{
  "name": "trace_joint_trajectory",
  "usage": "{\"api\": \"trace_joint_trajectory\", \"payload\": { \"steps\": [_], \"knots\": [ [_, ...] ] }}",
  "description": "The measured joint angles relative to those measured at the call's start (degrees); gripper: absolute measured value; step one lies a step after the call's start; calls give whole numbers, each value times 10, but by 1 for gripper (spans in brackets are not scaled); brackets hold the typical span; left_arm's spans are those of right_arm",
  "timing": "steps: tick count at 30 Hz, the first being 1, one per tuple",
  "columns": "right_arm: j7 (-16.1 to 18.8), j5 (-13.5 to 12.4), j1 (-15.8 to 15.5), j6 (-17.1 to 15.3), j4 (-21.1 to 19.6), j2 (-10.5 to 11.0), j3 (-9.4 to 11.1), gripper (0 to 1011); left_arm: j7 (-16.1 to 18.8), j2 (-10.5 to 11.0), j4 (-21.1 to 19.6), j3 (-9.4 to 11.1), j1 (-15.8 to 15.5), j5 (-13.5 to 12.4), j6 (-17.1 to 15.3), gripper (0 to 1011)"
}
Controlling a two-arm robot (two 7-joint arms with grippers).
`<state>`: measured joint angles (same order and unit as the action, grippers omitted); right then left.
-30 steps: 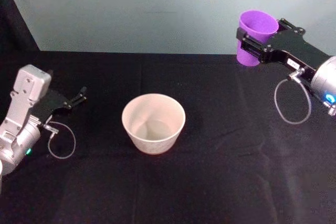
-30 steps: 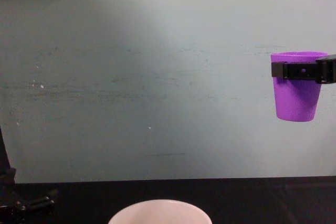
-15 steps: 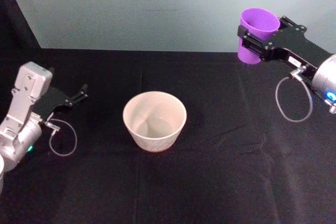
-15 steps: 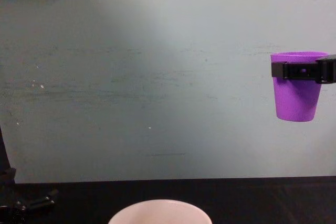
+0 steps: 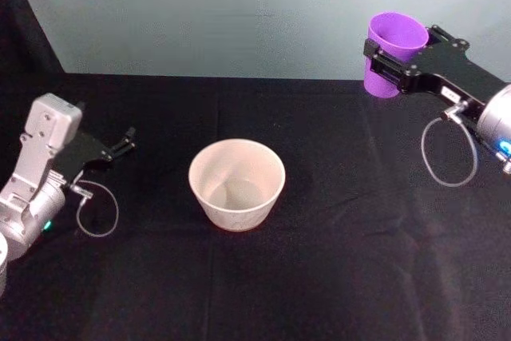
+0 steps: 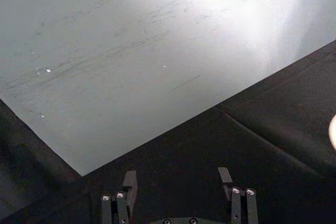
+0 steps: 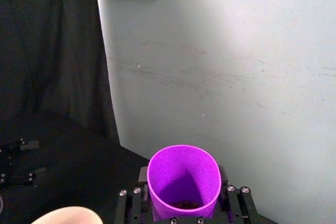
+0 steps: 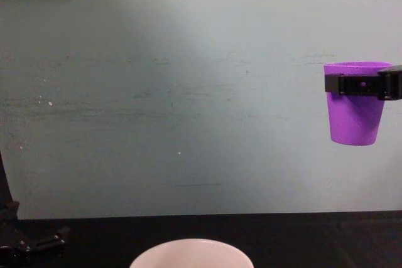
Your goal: Pick up the cup and pour the mung beans from the cup into the bowl.
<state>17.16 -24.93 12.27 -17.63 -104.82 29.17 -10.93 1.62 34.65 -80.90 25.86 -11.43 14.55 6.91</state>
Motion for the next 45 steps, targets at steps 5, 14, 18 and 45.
{"api": "trace_joint_trajectory", "payload": {
  "steps": [5, 14, 18, 45],
  "knots": [
    [0, 0, 0, 0, 0, 0, 0, 731, 0, 0, 0, 0, 0, 0, 0, 1000],
    [0, 0, 0, 0, 0, 0, 0, 731, 0, 0, 0, 0, 0, 0, 0, 1000],
    [0, 0, 0, 0, 0, 0, 0, 731, 0, 0, 0, 0, 0, 0, 0, 1000],
    [0, 0, 0, 0, 0, 0, 0, 731, 0, 0, 0, 0, 0, 0, 0, 1000]
  ]
}}
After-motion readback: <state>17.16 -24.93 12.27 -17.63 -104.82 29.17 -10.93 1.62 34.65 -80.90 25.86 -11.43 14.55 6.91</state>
